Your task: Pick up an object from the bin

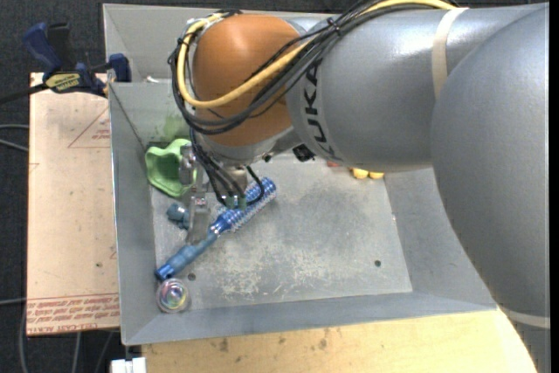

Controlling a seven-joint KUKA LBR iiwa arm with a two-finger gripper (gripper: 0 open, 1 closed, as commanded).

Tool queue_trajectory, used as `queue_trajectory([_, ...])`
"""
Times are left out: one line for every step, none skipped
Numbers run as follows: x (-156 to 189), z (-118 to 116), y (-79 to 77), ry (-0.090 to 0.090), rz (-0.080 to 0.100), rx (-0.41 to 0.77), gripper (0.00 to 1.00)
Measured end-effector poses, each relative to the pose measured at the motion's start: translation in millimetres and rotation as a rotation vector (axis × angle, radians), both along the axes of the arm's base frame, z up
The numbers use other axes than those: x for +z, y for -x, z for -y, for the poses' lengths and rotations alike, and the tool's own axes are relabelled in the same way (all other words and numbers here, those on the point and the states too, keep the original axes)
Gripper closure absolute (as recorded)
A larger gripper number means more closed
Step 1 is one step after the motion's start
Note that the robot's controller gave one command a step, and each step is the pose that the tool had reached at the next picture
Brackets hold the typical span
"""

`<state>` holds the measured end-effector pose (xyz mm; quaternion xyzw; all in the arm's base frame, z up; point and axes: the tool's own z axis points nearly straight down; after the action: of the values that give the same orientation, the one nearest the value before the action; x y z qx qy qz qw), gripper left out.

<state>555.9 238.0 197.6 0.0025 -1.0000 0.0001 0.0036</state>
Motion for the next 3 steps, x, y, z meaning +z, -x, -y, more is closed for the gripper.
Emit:
queue_trajectory([-123,23,30.2,0.0,0.0,0.115,0.0])
queue_trajectory([-119,23,27.9,-0.002,0.006,0.114,1.0])
queue_trajectory([56,19,35.5,-0.005,0.018,0.187,1.0])
